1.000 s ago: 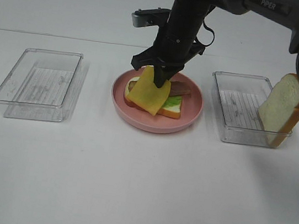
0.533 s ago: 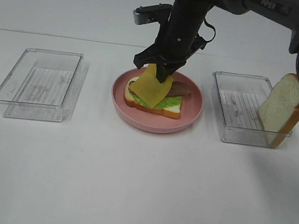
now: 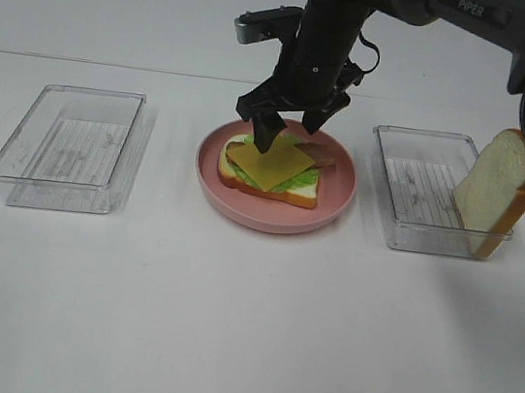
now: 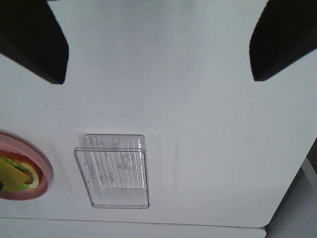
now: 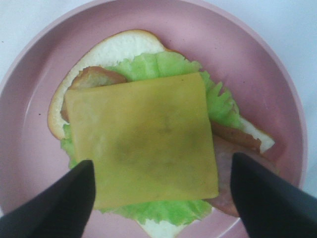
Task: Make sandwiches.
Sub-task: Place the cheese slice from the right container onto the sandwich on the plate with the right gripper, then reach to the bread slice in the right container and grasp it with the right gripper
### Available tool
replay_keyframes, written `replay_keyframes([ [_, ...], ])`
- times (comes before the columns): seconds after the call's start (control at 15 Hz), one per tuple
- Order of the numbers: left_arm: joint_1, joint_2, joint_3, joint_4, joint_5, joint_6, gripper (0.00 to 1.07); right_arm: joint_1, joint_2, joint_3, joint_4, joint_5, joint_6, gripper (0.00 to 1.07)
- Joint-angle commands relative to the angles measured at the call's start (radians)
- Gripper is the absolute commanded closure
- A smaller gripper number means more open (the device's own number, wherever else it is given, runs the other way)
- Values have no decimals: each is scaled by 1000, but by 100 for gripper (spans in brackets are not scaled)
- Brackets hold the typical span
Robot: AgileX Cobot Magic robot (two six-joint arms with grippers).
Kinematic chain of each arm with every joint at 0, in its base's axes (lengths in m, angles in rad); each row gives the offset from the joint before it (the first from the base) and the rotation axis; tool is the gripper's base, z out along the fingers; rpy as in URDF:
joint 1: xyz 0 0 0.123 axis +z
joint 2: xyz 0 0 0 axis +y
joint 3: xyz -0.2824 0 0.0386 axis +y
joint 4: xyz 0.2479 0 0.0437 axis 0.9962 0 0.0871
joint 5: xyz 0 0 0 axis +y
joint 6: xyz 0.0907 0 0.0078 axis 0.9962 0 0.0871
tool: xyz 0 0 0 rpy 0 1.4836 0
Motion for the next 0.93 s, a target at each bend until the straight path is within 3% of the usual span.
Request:
replay_keyframes([
  [0.07, -5, -17, 2, -7, -3, 1, 16, -3, -21, -2, -44, 9, 12, 21],
  [0.8, -5, -17, 2, -7, -3, 1, 16, -18, -317, -2, -259, 137, 85, 21],
  [0.93, -5, -17, 2, -7, -3, 1, 16, -100, -396, 0, -270, 182, 110, 21],
])
